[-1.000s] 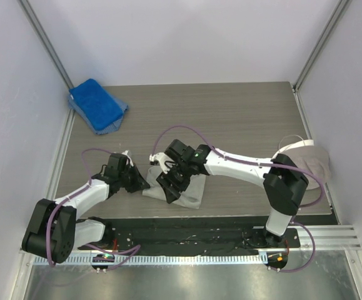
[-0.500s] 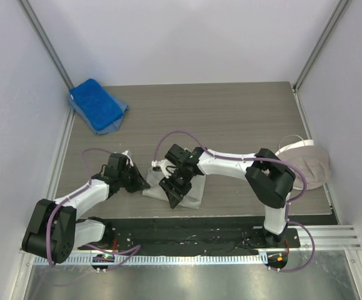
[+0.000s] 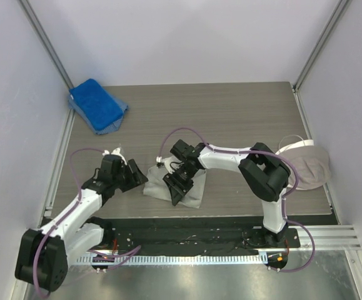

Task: Fold the napkin, place the utensils inside, and roll it up
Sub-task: Roll the napkin with the utensil

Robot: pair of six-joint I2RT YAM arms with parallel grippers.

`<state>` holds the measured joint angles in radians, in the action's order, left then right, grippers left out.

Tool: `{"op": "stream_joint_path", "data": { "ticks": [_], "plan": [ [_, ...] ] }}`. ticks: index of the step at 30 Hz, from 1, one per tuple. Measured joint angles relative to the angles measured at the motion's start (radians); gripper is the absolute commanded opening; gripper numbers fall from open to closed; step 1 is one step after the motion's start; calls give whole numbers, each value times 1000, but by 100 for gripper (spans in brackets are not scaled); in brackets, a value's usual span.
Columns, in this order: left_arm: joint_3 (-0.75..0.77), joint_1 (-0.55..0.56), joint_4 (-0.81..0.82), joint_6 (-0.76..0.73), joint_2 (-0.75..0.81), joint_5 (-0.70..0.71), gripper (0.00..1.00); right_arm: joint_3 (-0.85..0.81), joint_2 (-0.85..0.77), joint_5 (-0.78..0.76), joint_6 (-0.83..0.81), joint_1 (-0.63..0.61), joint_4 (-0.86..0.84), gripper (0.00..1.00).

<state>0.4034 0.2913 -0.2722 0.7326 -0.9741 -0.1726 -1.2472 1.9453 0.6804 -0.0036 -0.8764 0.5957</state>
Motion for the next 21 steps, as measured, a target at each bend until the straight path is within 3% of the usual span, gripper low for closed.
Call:
{"op": "stream_joint_path", "data": {
  "ticks": [7,15,21],
  "plan": [
    [-55,0,10,13,145,9,51,-5,27,69,-14,26,3,50],
    [-130,0,80,40,140,-64,44,-14,45,100,-19,36,11,50],
    [-137,0,156,53,70,-90,25,-16,46,100,-21,36,12,50]
  ]
}}
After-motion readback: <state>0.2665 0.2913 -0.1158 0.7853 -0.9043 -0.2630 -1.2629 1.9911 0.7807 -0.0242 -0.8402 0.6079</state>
